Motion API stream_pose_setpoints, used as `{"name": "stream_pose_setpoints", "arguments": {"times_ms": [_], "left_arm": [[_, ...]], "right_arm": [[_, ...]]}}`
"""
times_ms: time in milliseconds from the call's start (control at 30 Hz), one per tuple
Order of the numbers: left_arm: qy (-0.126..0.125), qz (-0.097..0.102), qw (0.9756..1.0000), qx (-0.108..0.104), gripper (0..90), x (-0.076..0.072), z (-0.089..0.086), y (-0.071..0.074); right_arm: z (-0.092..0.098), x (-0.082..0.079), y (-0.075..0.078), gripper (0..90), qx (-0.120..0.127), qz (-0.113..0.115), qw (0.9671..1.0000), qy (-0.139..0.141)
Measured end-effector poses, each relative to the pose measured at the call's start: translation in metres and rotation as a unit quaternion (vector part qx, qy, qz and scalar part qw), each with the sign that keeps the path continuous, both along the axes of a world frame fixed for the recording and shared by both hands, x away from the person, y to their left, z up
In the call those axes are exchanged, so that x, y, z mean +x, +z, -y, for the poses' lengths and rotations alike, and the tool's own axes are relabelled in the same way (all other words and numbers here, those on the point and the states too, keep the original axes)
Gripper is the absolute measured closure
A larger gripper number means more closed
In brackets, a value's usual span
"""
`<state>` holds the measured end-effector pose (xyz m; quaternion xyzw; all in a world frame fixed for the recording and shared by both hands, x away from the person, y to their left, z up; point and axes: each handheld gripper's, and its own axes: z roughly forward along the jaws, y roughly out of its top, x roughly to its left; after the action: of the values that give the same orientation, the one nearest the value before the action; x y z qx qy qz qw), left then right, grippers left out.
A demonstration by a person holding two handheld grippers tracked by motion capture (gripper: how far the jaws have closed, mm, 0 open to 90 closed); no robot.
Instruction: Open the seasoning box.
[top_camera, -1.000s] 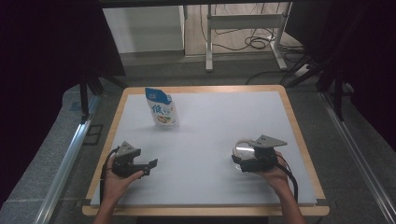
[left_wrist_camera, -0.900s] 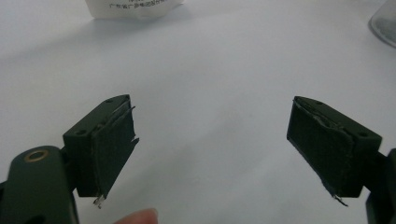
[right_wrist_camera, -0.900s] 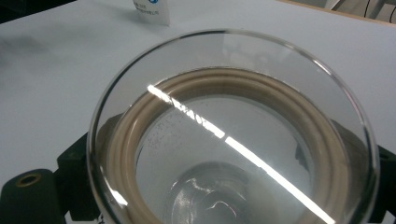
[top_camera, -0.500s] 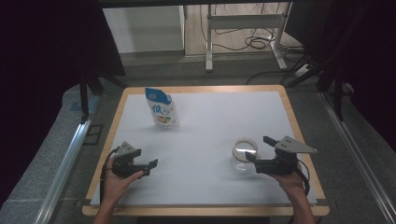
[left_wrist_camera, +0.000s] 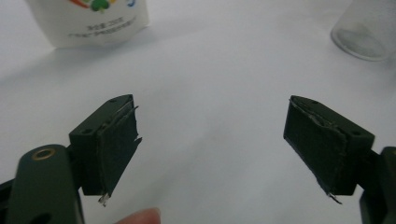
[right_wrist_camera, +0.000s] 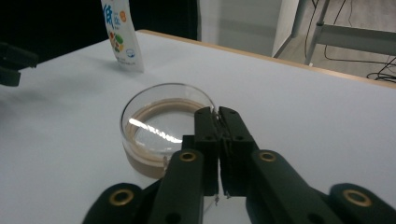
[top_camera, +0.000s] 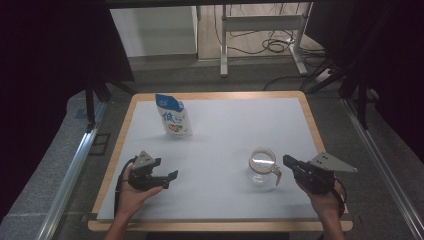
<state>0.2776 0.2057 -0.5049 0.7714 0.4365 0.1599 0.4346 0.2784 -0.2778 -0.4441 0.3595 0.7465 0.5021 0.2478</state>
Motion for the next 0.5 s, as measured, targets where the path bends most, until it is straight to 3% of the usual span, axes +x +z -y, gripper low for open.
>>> {"name": "stream_pose_setpoints", "arguments": {"times_ms": [233, 500], "left_arm": [[-0.017, 0.002, 0.9998, -0.009, 24.8, 0.007, 0.024, 0.008], [-0.041, 0.002, 0.9991, -0.015, 25.5, 0.017, 0.056, 0.013]], "right_arm": [[-0.007, -0.003, -0.008, 90.0, -0.03, -0.005, 0.9995, 0.012], [-0.016, -0.005, -0.008, 90.0, -0.042, -0.009, 0.9989, 0.02]]}}
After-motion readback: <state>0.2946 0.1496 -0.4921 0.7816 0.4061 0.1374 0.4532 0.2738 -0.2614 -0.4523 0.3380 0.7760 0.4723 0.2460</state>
